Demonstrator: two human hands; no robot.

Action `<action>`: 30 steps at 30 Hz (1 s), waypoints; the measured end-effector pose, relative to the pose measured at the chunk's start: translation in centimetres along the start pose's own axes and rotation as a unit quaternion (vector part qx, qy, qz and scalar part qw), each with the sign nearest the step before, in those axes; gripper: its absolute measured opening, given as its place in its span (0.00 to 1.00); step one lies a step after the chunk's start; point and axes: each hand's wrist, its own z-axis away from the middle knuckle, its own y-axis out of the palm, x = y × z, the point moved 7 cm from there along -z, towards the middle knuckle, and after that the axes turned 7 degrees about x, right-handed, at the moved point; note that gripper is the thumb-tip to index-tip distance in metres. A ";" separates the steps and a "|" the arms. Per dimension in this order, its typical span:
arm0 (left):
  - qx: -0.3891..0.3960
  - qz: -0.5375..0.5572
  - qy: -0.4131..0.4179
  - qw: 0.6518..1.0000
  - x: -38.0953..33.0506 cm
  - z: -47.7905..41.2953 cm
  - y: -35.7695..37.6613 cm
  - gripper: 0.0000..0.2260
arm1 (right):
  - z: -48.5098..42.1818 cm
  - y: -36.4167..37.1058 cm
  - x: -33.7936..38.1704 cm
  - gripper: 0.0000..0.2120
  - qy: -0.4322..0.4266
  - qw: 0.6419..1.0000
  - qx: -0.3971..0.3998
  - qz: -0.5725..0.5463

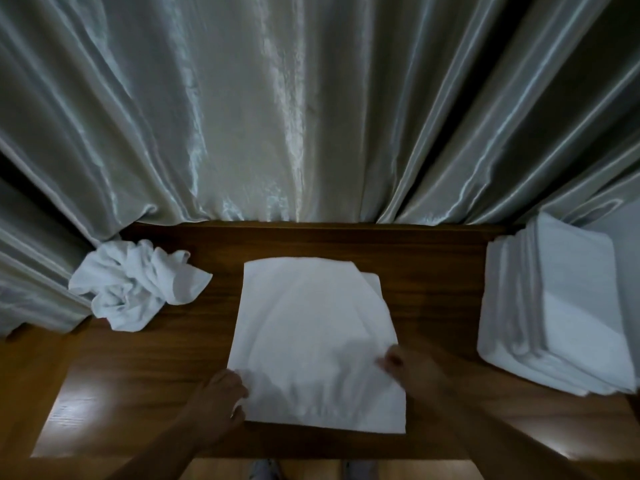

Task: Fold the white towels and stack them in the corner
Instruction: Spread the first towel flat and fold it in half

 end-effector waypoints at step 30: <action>-0.047 0.057 -0.049 0.996 -1.0 -3.4 0.9 0.21 | -15.9 -11.8 -5.8 0.18 0.307 0.930 -0.149 -0.135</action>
